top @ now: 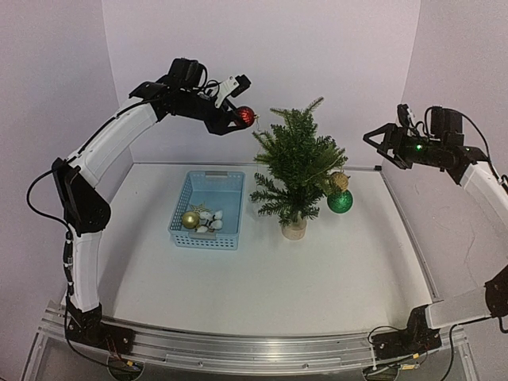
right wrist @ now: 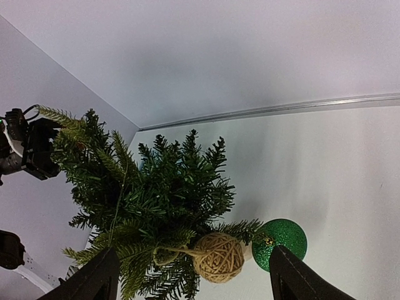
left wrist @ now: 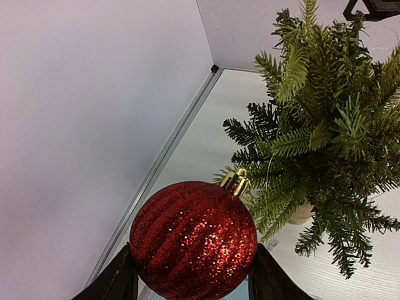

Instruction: Decorate the small christmas tree

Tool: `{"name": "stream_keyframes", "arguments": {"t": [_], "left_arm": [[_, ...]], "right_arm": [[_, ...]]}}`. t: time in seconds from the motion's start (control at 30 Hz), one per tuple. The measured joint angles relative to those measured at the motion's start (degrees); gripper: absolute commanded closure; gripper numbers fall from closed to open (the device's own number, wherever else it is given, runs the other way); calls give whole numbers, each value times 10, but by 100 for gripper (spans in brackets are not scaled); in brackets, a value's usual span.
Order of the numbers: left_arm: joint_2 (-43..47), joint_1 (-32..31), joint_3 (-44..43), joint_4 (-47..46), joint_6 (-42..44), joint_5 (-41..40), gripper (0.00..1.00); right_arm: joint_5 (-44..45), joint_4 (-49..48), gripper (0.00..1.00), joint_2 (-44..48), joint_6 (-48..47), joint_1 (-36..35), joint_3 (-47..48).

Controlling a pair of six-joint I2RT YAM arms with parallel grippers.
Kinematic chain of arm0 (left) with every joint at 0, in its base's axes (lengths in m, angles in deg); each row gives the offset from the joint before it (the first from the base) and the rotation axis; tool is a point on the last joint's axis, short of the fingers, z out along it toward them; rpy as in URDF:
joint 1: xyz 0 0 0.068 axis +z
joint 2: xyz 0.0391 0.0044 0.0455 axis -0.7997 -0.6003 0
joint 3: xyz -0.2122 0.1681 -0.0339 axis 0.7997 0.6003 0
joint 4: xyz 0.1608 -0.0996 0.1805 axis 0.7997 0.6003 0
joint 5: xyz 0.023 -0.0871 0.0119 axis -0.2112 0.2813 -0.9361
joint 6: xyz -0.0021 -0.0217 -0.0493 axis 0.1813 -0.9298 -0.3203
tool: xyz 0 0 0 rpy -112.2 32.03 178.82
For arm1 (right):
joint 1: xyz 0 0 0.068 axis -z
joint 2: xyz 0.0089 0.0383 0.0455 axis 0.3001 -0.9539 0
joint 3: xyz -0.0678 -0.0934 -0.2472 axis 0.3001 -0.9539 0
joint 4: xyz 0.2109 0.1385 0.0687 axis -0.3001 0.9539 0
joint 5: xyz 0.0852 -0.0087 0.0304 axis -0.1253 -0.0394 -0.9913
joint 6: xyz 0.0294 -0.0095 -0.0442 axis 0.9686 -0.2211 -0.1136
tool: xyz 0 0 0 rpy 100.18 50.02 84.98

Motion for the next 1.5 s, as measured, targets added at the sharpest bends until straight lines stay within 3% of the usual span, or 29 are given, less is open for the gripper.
{"name": "stream_keyframes", "arguments": {"t": [1.5], "left_arm": [[44, 24, 120, 40, -8, 9, 57]], "right_arm": [[-1, 0, 18, 0, 0, 0, 2]]}}
